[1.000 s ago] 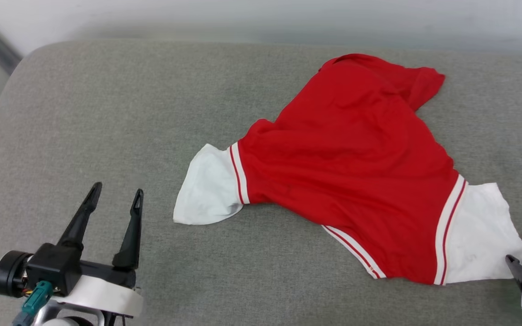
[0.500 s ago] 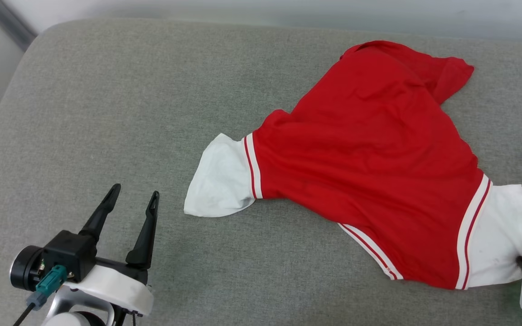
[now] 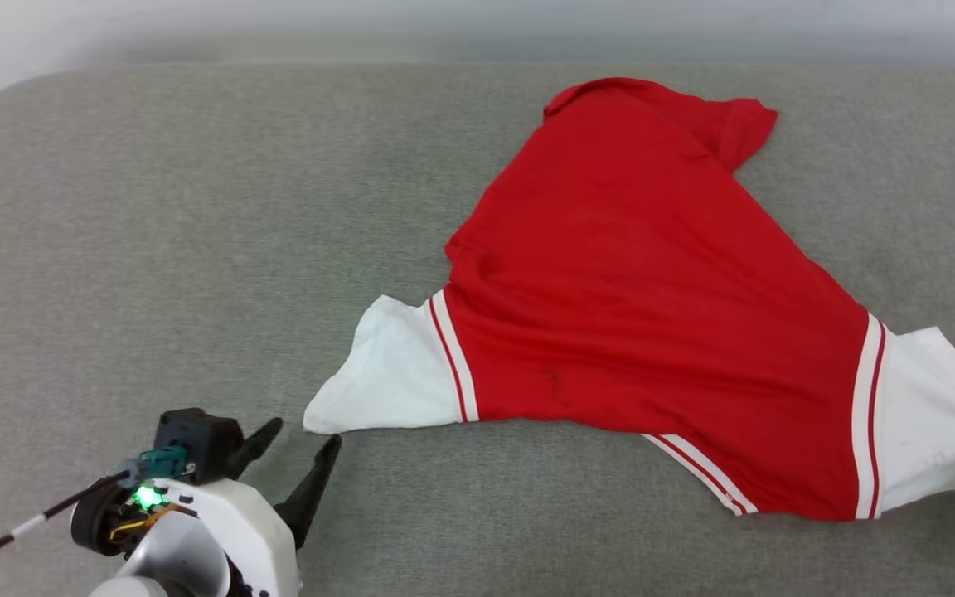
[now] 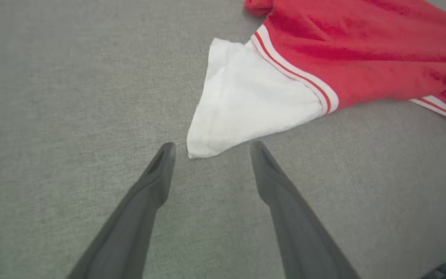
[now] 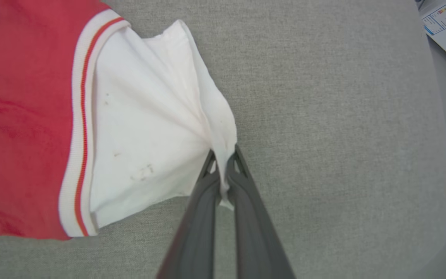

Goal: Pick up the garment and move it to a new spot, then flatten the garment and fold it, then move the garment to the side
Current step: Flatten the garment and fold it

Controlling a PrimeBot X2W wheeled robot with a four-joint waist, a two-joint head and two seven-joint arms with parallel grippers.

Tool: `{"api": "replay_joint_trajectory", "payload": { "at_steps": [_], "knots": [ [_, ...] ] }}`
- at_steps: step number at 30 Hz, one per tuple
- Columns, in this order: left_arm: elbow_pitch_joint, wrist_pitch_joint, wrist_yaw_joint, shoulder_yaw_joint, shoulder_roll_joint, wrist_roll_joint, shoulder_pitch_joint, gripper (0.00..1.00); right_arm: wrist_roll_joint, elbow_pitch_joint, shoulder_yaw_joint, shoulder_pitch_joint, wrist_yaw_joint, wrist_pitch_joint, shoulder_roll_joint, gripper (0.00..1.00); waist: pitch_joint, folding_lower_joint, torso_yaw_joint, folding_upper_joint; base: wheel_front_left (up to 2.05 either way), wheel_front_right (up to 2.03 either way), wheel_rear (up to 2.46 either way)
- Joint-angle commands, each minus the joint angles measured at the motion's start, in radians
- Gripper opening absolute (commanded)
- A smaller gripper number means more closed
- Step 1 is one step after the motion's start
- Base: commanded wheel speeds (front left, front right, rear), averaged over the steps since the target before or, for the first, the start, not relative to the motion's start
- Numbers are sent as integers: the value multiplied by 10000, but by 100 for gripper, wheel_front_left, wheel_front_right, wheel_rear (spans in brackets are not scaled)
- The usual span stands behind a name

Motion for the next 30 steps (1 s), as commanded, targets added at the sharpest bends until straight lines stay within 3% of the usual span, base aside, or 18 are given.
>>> {"api": "replay_joint_trajectory", "payload": {
  "at_steps": [1, 12, 22, 24, 25, 30],
  "knots": [
    [-4, 184, -8, -12, 36, -84, -282, 100, 71, -138, 38, 54, -7, 52, 102, 0, 165, 0, -203, 0, 0, 0, 0],
    [606, 1060, 247, -250, 290, 253, -861, 100, 114, -483, 315, -73, -7, 96, 439, 0, 590, 0, -559, 0, 0, 0, 0],
    [1435, 1232, 109, -596, 288, 522, -1356, 98, 171, -465, 472, -266, -7, 23, 439, 0, 814, 0, -574, 0, 0, 0, 0],
    [1633, 1380, 15, -765, 270, 522, -1344, 15, 199, -445, 492, -297, -7, -6, 380, 0, 844, 0, -559, 0, 0, 0, 0],
    [1715, 1430, -37, -827, 240, 467, -1328, 0, 201, -444, 511, -301, -7, -14, 358, 0, 846, 0, -551, 0, 0, 0, 0],
    [1770, 1251, -210, -862, 225, 334, -1224, 0, 253, -460, 531, -349, -7, -30, 231, 0, 673, 0, -459, 0, 0, 0, 0]
  ]
}}
